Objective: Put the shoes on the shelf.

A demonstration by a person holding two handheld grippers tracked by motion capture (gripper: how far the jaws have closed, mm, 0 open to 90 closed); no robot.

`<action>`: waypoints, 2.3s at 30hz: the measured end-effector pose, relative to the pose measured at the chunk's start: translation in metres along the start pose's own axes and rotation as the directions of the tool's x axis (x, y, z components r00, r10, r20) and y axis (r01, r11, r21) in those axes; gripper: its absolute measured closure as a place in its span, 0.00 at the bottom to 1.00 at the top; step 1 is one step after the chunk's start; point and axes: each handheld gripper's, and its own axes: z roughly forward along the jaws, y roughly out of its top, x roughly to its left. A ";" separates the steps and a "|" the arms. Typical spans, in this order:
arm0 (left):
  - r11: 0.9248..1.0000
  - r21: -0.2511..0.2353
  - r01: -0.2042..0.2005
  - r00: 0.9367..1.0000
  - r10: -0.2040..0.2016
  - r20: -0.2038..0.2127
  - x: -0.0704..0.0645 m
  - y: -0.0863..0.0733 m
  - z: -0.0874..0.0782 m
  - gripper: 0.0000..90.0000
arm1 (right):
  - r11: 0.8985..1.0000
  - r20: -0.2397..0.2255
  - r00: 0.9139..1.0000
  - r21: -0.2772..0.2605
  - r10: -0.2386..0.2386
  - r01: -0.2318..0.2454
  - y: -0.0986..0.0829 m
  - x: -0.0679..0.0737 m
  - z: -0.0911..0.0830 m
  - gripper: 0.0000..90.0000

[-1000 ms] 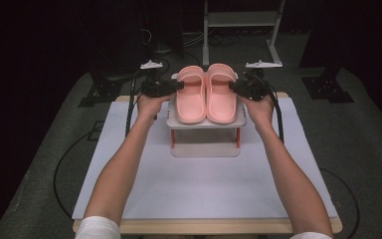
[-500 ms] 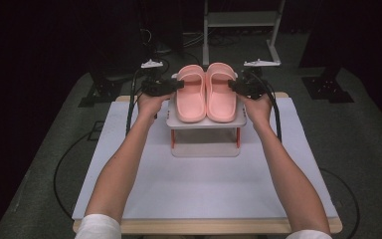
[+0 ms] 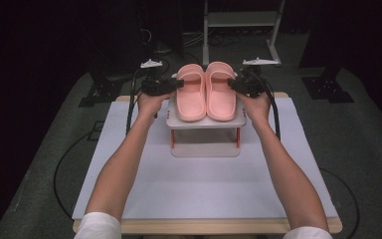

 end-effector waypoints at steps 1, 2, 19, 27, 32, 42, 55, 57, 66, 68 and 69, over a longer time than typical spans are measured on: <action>1.000 -0.005 0.000 1.000 0.000 0.000 0.000 0.000 0.000 0.64 | 1.000 0.000 1.000 0.002 0.000 0.000 0.000 0.000 0.000 0.69; 1.000 -0.005 -0.001 1.000 0.001 0.000 0.000 0.000 0.000 0.64 | 1.000 0.000 1.000 0.002 0.000 0.000 0.000 0.000 0.000 0.69; 1.000 -0.027 -0.007 1.000 0.007 0.013 -0.006 -0.002 -0.019 0.55 | 1.000 -0.027 1.000 -0.018 -0.002 0.002 -0.004 0.000 -0.015 0.62; 0.999 -0.046 -0.006 1.000 0.007 0.022 -0.011 -0.008 -0.029 0.54 | 1.000 -0.055 0.998 -0.027 -0.010 0.009 -0.008 0.001 -0.028 0.59; 0.999 -0.043 -0.016 1.000 0.017 0.026 -0.015 -0.011 -0.035 0.53 | 0.999 -0.063 0.998 -0.038 -0.015 0.013 -0.010 0.000 -0.036 0.59; 0.997 -0.068 -0.028 0.999 0.031 0.036 -0.021 -0.018 -0.046 0.50 | 0.999 -0.093 0.996 -0.047 -0.014 0.009 -0.018 -0.005 -0.051 0.55; 0.996 -0.078 -0.033 0.998 0.036 0.046 -0.024 -0.034 -0.060 0.43 | 0.999 -0.132 0.991 -0.051 0.000 -0.007 -0.031 -0.006 -0.059 0.49; 0.996 -0.079 -0.033 0.998 0.037 0.046 -0.024 -0.035 -0.061 0.43 | 0.999 -0.138 0.990 -0.041 -0.003 -0.002 -0.033 -0.005 -0.061 0.47; 0.996 -0.083 -0.039 0.997 0.044 0.057 -0.027 -0.041 -0.070 0.40 | 0.999 -0.153 0.988 -0.054 -0.011 0.002 -0.040 -0.004 -0.067 0.44; 0.996 -0.086 -0.035 0.997 0.041 0.059 -0.027 -0.043 -0.072 0.38 | 0.999 -0.158 0.987 -0.053 -0.011 0.002 -0.042 -0.004 -0.068 0.44; 0.996 -0.084 -0.039 0.997 0.044 0.057 -0.028 -0.045 -0.074 0.38 | 0.999 -0.162 0.987 -0.053 -0.008 -0.001 -0.044 -0.004 -0.070 0.43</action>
